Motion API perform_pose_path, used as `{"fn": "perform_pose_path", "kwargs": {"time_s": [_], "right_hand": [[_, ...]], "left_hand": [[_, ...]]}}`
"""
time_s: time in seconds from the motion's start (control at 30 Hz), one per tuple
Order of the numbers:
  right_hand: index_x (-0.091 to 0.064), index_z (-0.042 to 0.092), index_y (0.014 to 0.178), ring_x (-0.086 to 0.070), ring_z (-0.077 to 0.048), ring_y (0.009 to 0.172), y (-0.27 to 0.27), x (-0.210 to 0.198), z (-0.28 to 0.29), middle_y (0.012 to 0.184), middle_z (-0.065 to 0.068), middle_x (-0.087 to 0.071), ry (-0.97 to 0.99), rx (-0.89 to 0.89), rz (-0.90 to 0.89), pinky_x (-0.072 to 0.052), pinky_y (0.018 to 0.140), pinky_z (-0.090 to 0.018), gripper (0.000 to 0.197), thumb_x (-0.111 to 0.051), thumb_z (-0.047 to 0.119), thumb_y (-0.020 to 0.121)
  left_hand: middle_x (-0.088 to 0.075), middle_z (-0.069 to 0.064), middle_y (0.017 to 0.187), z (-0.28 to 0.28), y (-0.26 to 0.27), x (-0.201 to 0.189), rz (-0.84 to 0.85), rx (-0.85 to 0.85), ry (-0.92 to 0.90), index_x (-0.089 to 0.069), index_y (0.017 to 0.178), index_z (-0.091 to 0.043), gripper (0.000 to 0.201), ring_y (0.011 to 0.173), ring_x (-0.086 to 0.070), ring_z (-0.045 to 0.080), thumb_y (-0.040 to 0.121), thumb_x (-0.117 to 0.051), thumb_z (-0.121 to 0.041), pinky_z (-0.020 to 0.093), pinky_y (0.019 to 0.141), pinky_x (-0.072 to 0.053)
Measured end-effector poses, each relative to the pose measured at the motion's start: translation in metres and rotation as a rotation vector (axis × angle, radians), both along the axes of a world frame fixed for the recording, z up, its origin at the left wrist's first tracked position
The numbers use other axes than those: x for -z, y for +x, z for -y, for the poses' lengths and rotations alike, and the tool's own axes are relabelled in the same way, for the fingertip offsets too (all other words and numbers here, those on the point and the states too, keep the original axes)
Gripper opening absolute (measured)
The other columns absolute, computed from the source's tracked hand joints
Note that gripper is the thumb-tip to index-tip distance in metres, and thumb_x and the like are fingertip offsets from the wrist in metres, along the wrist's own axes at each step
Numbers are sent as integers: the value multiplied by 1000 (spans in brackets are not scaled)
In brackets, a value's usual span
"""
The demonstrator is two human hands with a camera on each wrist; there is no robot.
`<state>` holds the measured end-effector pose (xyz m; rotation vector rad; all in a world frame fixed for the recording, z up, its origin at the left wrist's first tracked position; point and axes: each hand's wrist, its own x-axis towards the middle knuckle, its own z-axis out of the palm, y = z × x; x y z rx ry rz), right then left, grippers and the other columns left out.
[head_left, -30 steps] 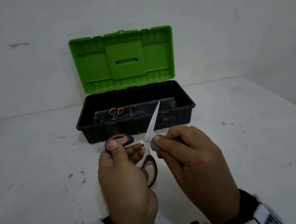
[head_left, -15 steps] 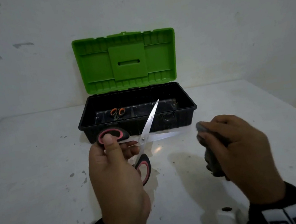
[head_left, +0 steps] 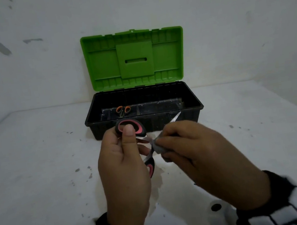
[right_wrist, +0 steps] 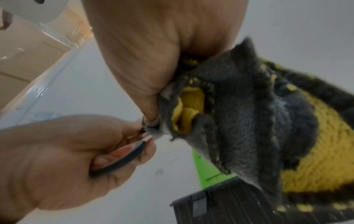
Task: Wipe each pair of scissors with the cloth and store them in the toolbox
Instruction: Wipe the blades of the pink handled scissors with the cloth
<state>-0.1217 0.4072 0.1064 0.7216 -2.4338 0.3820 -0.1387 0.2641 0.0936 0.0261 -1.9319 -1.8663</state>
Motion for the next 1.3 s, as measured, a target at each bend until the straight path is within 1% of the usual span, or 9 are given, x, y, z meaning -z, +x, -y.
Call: {"fn": "perform_pose_path", "kwargs": {"time_s": [0.1, 0.23, 0.33, 0.43, 0.53, 0.73, 0.87, 1.0, 1.3], "right_hand": [[-74, 8, 104, -63, -17, 84, -5, 14, 0, 98, -6, -69, 29, 14, -24, -55, 72, -29, 24, -77, 9, 80], [-74, 6, 105, -56, -11, 94, -9, 24, -8, 103, -8, -69, -86, 59, -72, -48, 85, -26, 25, -62, 18, 87], [-75, 6, 102, -64, -16, 88, -3, 25, 1, 100, -8, -71, -37, 71, -105, -52, 79, -24, 24, -77, 11, 79], [-74, 7, 103, -63, -15, 89, -5, 21, -3, 102, -7, -70, -106, 54, -122, -50, 82, -24, 25, -58, 19, 88], [-74, 7, 104, -63, -16, 89, -9, 18, -12, 102, -7, -70, -193, 67, -106, -49, 84, -24, 31, -50, 22, 91], [-74, 7, 105, -63, -17, 89, -3, 7, -13, 99, -6, -70, -198, 111, -161, -49, 82, -25, 23, -59, 17, 90], [-68, 8, 115, -57, -13, 101, 7, 1, -9, 110, -7, -68, -122, 88, -180, -44, 94, -21, 32, -63, 21, 87], [-72, 8, 106, -58, -18, 83, 3, 9, 3, 97, -7, -66, 40, 34, -148, -50, 72, -30, 21, -65, 17, 89], [-74, 5, 99, -61, -18, 81, -4, 13, -9, 95, -7, -67, -171, 72, -156, -51, 74, -30, 15, -64, 11, 89]], "left_hand": [[-68, -9, 71, 4, -3, 2, 9, 13, -22, -58, 87, -34, 27, 62, -62, 3, 91, -39, -51, 7, 47, -42], [-68, -9, 72, 7, -6, 3, 21, 17, -43, -58, 86, -31, 23, 64, -63, 4, 97, -41, -42, 6, 46, -41], [-68, -6, 70, 9, -7, 2, -2, 15, -43, -60, 88, -27, 29, 62, -62, 8, 95, -40, -47, 12, 46, -43], [-68, -6, 71, 10, -7, 1, -1, 50, -57, -61, 88, -28, 29, 62, -63, 8, 94, -40, -48, 18, 53, -43], [-68, -8, 71, 10, -7, 1, 7, 55, -59, -60, 87, -29, 30, 65, -63, 8, 92, -40, -50, 13, 51, -46], [-68, -2, 72, 16, -13, 3, 15, 70, -56, -63, 89, -24, 29, 61, -62, 10, 98, -43, -42, 13, 50, -48], [-69, -4, 72, 16, -13, 4, 18, 87, -67, -64, 90, -23, 28, 61, -62, 9, 99, -43, -40, 15, 51, -47], [-68, -5, 73, 13, -10, 3, 6, 107, -104, -63, 90, -25, 27, 64, -63, 9, 99, -42, -41, 21, 57, -44], [-69, 2, 71, 15, -9, 1, -17, 113, -70, -63, 88, -20, 28, 63, -63, 14, 100, -44, -37, 30, 58, -44]]}}
